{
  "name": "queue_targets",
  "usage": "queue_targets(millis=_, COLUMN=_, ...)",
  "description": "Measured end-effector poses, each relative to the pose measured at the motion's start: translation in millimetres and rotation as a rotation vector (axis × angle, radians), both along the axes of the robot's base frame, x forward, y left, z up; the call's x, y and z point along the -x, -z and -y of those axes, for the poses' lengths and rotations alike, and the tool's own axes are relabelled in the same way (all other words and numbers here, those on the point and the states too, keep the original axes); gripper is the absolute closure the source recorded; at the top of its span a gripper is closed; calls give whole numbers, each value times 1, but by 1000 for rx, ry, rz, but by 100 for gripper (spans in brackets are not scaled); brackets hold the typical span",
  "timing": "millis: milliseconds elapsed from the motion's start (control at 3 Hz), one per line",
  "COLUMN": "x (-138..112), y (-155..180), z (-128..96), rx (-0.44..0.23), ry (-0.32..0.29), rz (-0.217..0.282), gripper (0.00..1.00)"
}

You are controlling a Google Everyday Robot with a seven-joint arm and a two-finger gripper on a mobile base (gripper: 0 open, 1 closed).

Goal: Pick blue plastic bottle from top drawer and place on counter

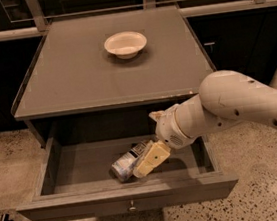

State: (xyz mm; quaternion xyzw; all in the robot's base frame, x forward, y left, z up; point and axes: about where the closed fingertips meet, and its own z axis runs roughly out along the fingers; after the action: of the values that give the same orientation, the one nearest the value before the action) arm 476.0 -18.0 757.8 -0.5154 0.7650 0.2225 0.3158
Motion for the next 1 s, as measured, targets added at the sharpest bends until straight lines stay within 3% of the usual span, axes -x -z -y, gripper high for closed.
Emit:
queue_targets(millis=333, x=-3, y=13, z=2, rx=-5, ry=45, rz=-3, gripper=0)
queue_targets(millis=1000, x=-26, y=28, z=0, rx=-8, ry=104, rz=50, gripper=0)
